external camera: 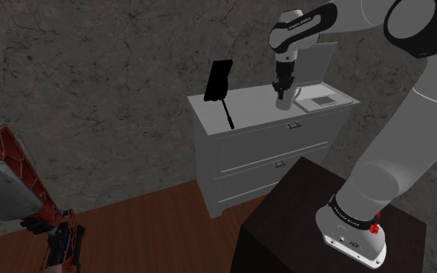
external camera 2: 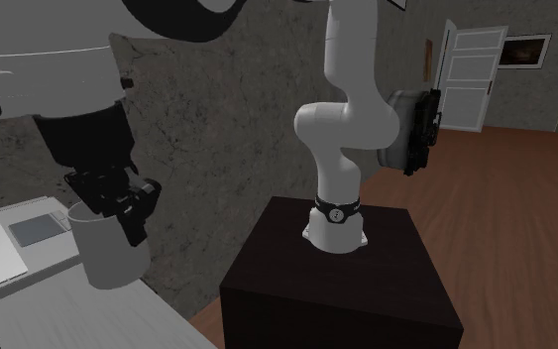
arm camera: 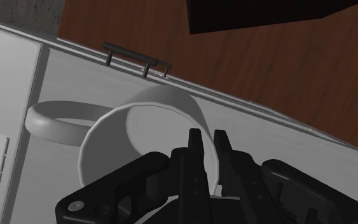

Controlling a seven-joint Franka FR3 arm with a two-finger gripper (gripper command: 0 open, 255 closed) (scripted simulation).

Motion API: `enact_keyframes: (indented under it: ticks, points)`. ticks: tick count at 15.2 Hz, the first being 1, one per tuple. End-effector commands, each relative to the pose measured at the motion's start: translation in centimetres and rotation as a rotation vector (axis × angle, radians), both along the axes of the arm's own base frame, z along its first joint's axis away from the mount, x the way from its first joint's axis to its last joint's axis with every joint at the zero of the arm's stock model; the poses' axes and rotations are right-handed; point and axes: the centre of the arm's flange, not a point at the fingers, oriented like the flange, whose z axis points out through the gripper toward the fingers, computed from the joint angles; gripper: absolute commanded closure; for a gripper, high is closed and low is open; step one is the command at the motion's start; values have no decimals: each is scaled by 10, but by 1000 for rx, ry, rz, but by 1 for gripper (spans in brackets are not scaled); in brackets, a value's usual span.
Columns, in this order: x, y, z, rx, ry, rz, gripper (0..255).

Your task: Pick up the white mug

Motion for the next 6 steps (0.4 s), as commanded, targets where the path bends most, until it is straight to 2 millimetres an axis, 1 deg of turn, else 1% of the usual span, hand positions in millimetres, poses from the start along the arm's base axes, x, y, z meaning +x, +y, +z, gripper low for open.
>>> enact_keyframes:
  ticks: [1, 4, 6]
  points:
    - [0, 0, 11, 0, 0, 0, 255]
    - [0, 0, 26, 0, 0, 0, 255]
    - [0, 0, 27, 0, 0, 0, 255]
